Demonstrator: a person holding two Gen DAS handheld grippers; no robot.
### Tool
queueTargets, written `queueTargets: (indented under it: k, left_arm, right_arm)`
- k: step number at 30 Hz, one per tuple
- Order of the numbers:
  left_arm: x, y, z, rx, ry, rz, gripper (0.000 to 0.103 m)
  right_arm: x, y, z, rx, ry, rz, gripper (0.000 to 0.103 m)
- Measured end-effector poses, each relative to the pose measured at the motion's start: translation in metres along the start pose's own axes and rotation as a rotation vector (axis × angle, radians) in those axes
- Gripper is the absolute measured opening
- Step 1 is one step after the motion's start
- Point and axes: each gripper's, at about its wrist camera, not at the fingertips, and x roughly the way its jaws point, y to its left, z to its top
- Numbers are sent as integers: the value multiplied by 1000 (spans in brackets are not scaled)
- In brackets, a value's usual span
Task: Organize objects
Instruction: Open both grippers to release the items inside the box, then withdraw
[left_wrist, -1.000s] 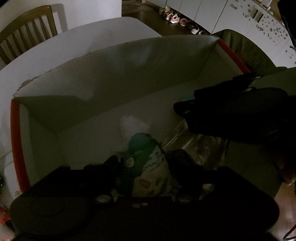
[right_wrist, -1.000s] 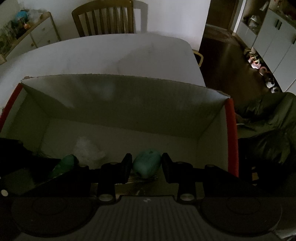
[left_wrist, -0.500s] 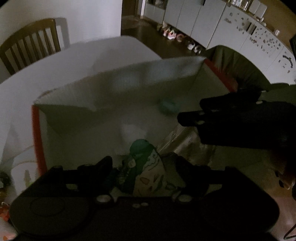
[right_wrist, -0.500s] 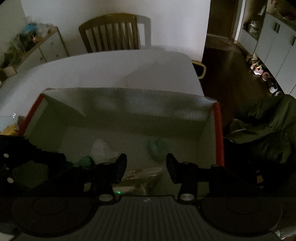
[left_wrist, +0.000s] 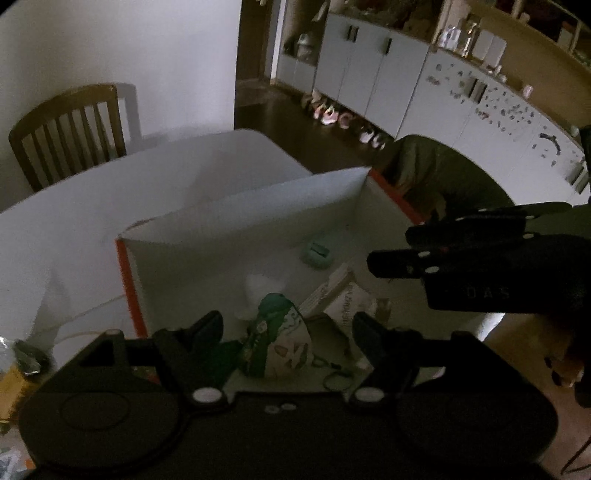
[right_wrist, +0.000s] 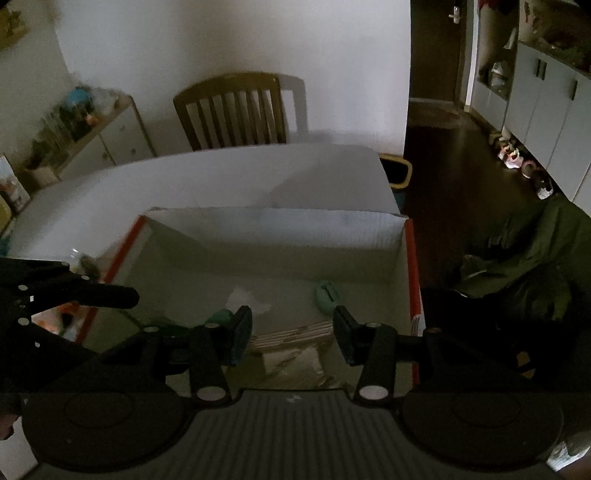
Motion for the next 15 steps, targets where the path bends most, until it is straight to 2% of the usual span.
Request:
queueTargets:
  k: [5,8,10,15]
  left_arm:
    - [-26,1,-8,5,-53,-6,77]
    - [-42,3,-12,7,-90,-11,81]
    - [-52,4,-16,10,-110,-9,82]
    - [-79,10,-23,0,-165,-26,86]
  right_arm:
    - [-25,9,-9,9,-43,1,49]
    - [-38,16,-15,0,-64,2,50]
    - [-46,22,-18,-1,-82,3,56]
    - [-65,35,-25,16,-116,27,56]
